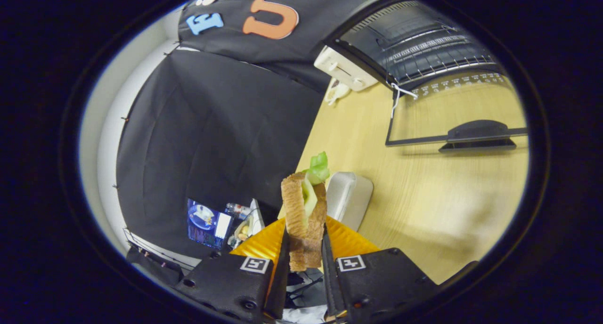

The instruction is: Open the toaster oven, put the food inside, and close the toaster oven door.

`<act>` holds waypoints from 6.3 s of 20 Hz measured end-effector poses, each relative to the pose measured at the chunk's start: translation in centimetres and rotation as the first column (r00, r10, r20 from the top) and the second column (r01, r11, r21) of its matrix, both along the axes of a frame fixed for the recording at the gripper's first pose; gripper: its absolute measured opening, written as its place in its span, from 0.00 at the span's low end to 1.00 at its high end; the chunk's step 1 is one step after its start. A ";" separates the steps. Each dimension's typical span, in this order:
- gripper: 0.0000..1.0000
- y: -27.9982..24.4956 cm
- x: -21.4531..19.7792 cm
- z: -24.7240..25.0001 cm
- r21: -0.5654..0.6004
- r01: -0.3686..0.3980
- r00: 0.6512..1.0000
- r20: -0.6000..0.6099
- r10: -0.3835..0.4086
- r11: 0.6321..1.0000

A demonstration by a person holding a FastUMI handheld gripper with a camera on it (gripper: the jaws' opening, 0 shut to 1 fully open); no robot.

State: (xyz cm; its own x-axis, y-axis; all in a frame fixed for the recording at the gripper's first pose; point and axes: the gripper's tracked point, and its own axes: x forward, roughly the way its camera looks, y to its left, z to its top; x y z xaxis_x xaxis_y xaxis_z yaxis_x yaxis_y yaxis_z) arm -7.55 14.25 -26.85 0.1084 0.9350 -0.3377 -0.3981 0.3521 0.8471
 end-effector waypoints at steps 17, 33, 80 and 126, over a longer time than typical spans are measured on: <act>0.38 -9.6 13.2 1.7 0.280 0.756 0.630 -0.064 -0.774 0.592; 0.39 -11.6 30.0 -1.1 0.161 0.963 0.254 -0.254 -0.933 0.218; 1.00 -10.5 22.7 -5.2 -0.517 0.776 0.628 0.689 -0.362 0.362; 1.00 -11.0 11.9 -6.5 -0.311 0.860 0.482 0.756 -0.443 0.406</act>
State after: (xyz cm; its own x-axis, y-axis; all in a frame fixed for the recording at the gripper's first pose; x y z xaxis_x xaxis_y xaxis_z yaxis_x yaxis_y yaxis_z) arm 4.30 3.22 -33.34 0.9130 0.0612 -0.4034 -0.0321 0.9964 0.0784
